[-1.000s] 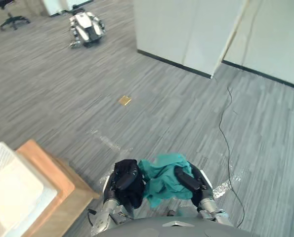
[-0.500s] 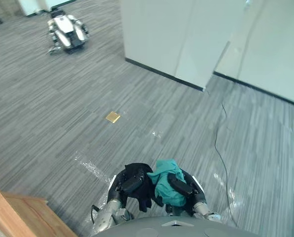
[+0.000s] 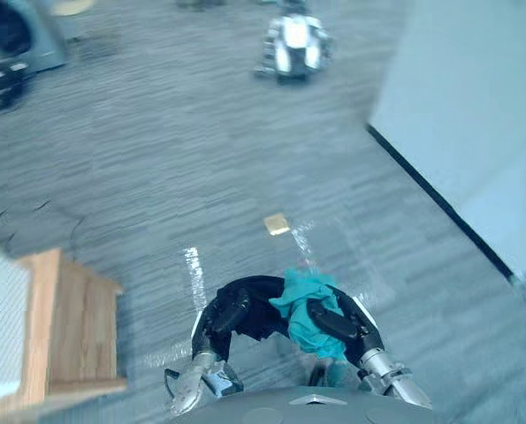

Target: Tidy up the quilt and then pick up the clothes from the bed and put them into the laundry hamper

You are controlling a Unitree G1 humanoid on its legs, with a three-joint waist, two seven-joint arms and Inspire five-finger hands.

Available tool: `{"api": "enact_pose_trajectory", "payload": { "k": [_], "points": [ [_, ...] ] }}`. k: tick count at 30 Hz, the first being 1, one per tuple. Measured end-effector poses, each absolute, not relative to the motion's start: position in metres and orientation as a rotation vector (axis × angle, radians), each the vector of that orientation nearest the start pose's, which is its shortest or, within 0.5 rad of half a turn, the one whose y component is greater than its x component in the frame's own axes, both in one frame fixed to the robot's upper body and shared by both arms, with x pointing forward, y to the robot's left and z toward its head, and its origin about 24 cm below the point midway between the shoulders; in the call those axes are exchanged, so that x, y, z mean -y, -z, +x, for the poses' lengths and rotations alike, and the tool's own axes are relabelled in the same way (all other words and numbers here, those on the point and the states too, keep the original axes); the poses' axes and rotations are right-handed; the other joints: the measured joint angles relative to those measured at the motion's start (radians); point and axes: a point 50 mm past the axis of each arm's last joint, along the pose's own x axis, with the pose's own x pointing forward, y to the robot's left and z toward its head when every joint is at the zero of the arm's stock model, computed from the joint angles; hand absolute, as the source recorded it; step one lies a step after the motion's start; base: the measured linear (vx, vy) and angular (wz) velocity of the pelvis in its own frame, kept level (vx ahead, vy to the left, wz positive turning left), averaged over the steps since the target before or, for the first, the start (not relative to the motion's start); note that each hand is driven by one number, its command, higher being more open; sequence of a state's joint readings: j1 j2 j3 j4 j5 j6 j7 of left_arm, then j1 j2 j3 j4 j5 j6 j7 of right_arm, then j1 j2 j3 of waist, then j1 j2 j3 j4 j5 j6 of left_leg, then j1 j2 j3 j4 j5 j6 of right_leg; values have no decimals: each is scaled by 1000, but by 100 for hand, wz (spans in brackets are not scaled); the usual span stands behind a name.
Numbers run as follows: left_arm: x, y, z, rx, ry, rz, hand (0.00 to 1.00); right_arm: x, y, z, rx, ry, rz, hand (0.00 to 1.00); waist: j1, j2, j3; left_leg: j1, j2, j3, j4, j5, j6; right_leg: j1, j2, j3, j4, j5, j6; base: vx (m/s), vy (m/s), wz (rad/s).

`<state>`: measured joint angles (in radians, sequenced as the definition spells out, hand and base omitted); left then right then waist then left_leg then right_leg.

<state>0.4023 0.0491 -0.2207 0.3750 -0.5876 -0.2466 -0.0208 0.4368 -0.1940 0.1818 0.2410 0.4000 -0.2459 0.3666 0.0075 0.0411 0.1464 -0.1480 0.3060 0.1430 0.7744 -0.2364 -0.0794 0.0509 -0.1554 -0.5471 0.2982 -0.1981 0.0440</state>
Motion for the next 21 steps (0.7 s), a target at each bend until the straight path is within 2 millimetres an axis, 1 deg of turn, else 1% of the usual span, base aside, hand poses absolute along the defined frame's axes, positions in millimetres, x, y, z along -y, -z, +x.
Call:
{"api": "enact_pose_trajectory", "payload": {
  "k": [1, 2, 3, 4, 5, 6, 7, 8, 9, 10, 11, 12, 13, 14, 15, 16, 17, 18, 19, 21],
  "points": [
    [-142, 91, 117, -521, -147, -513, 0, 167, 63, 123, -384, -267, 277, 0, 13, 3, -4, -9, -23, 106, -53, -7, 7, 45, 2, -64, -42, 4, 5, 146, -202, 164],
    [-141, 90, 118, -516, -142, -515, 0, 171, 63, 124, -377, -258, 271, 0, 16, 10, -10, -13, -42, 145, -96, -6, 7, 61, 2, -95, -52, 6, 8, 139, -116, 160],
    [-140, 89, 119, -508, -133, -517, 0, 177, 61, 125, -367, -235, 264, 0, 18, 23, -16, -20, -86, 206, -203, 7, 5, 77, 2, -154, -54, 7, 9, 172, -20, 168],
    [-142, 89, 119, -515, -134, -508, 0, 180, 63, 126, -371, -213, 268, 0, 12, 21, -19, -4, -115, 277, -303, 5, 43, 90, -7, -195, -46, 7, 10, 210, -20, 174],
    [-144, 90, 119, -523, -133, -501, 0, 182, 65, 126, -376, -205, 266, 0, 13, 14, -18, 8, -135, 293, -351, 21, 67, 95, -20, -207, -39, 9, 13, 190, 7, 152],
    [-146, 91, 120, -525, -134, -495, 0, 183, 67, 124, -391, -196, 264, 0, 15, 3, -12, 29, -161, 306, -387, 49, 93, 110, -37, -218, -36, 19, 29, 228, 39, 131],
    [-154, 92, 116, -529, -159, -482, 0, 182, 70, 125, -403, -202, 265, 0, 25, -17, 4, 12, -139, 376, -303, 54, 103, 156, -31, -218, -73, 51, 35, 223, 50, 111],
    [-159, 92, 116, -524, -167, -470, 0, 179, 70, 129, -398, -210, 268, 0, 36, -30, 16, -13, -127, 428, -243, 17, 95, 185, -31, -218, -85, 59, 41, 195, 92, 99],
    [-161, 98, 111, -555, -175, -463, 0, 179, 70, 129, -396, -215, 265, 0, 41, -24, 9, -17, -122, 500, -331, 37, 107, 209, -31, -226, -88, 59, 44, 63, 87, 63],
    [-160, 100, 106, -570, -177, -464, 0, 182, 70, 129, -394, -213, 255, 0, 42, -8, -1, -22, -118, 522, -370, 64, 177, 212, -18, -222, -85, 59, 48, 124, 166, 89],
    [-164, 104, 100, -599, -188, -450, 0, 181, 73, 134, -402, -204, 254, 0, 44, -33, -26, -22, -162, 510, -387, 34, 192, 210, -39, -188, -68, 45, 68, 154, 147, 65],
    [-167, 104, 100, -595, -199, -445, 0, 180, 72, 138, -395, -210, 253, 0, 48, -35, -25, -24, -174, 501, -394, 25, 195, 200, -51, -175, -38, 48, 73, 216, 188, 74],
    [-170, 104, 102, -588, -207, -432, 0, 177, 70, 143, -384, -212, 257, 0, 49, -38, -24, -22, -198, 482, -416, 20, 195, 158, -91, -140, 72, 55, 85, 202, 164, 59],
    [-172, 103, 103, -583, -200, -408, 0, 172, 68, 150, -366, -219, 266, 0, 43, -44, -24, -8, -232, 452, -447, 26, 205, 82, -153, -82, 256, 78, 100, 198, 158, 68],
    [-173, 102, 103, -583, -200, -404, 0, 170, 67, 151, -359, -223, 271, 0, 40, -47, -23, 2, -249, 435, -463, 28, 209, 36, -181, -35, 366, 87, 86, 212, 117, 85],
    [-177, 101, 107, -574, -188, -380, 0, 168, 67, 152, -358, -225, 280, 0, 34, -50, -20, 30, -278, 396, -494, 33, 214, -46, -206, 55, 559, 67, 64, 179, 61, 82],
    [-178, 100, 108, -570, -182, -362, 0, 167, 67, 151, -366, -224, 282, 0, 27, -49, -20, 47, -286, 376, -507, 37, 216, -75, -206, 90, 623, 57, 54, 234, 58, 114],
    [-180, 98, 109, -565, -175, -334, 0, 165, 70, 147, -388, -217, 288, 0, 11, -44, -18, 88, -297, 329, -531, 41, 212, -113, -185, 137, 677, 47, 44, 240, 28, 121],
    [-183, 97, 109, -561, -175, -324, 0, 162, 74, 139, -409, -203, 304, 0, 2, -33, -17, 117, -300, 285, -548, 43, 209, -156, -148, 185, 662, 23, 45, 283, -9, 135],
    [-188, 93, 112, -545, -166, -306, 0, 156, 77, 132, -428, -185, 331, 0, -17, -38, -19, 135, -302, 206, -563, 48, 201, -214, -98, 236, 565, -14, 45, 232, -89, 125]
  ]
}}
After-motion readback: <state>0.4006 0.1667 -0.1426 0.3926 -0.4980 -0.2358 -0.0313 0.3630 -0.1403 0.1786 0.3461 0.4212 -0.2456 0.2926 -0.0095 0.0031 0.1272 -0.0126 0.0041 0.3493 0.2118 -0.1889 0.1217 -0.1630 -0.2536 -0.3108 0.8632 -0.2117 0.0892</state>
